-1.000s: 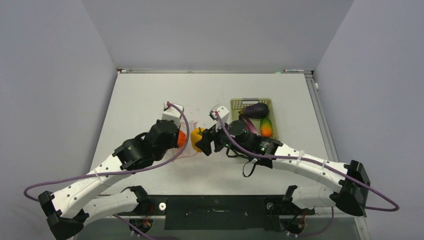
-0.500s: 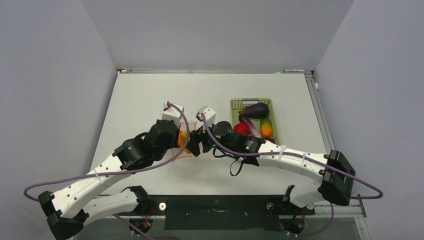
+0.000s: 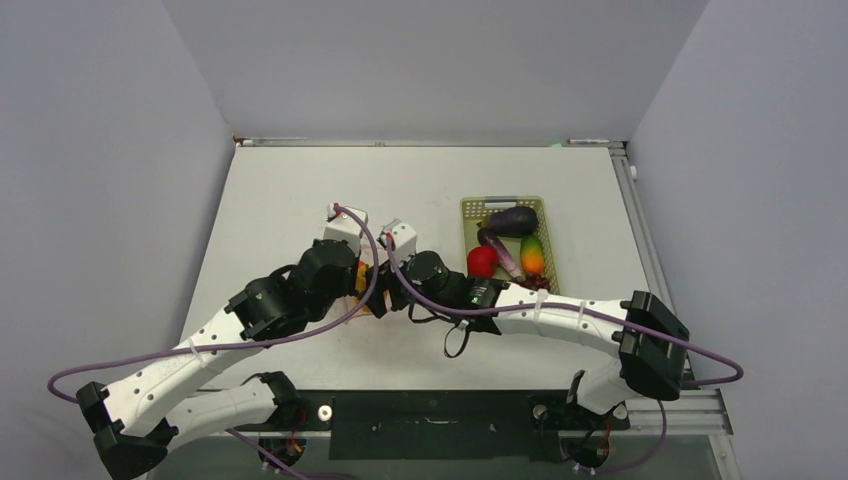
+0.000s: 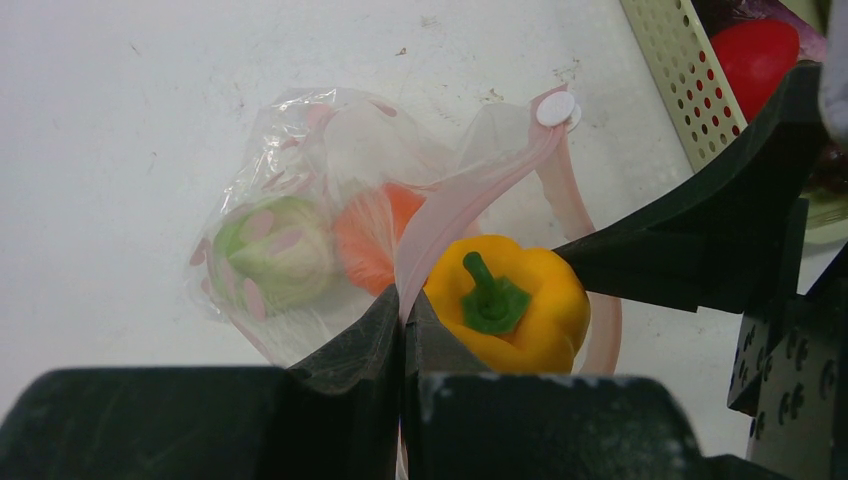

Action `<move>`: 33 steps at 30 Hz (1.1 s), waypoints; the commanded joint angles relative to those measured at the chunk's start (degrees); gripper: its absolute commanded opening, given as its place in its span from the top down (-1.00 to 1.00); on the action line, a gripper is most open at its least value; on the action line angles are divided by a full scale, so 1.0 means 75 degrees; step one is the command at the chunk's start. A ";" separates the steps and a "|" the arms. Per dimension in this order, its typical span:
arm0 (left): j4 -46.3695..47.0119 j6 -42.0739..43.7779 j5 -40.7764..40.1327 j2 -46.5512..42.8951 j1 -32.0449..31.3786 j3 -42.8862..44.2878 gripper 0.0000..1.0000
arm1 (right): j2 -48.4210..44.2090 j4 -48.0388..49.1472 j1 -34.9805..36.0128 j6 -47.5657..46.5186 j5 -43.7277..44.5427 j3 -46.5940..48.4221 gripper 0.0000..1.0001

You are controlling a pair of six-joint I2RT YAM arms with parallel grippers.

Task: Place the food in the zip-top bag and seal the zipper
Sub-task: Place the fake vegetable in the zipper food storage bag.

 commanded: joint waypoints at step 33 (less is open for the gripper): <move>0.0200 -0.0023 -0.0045 -0.0047 0.0035 0.0059 1.00 | -0.1627 -0.0101 0.0208 0.1035 0.2606 -0.0835 -0.69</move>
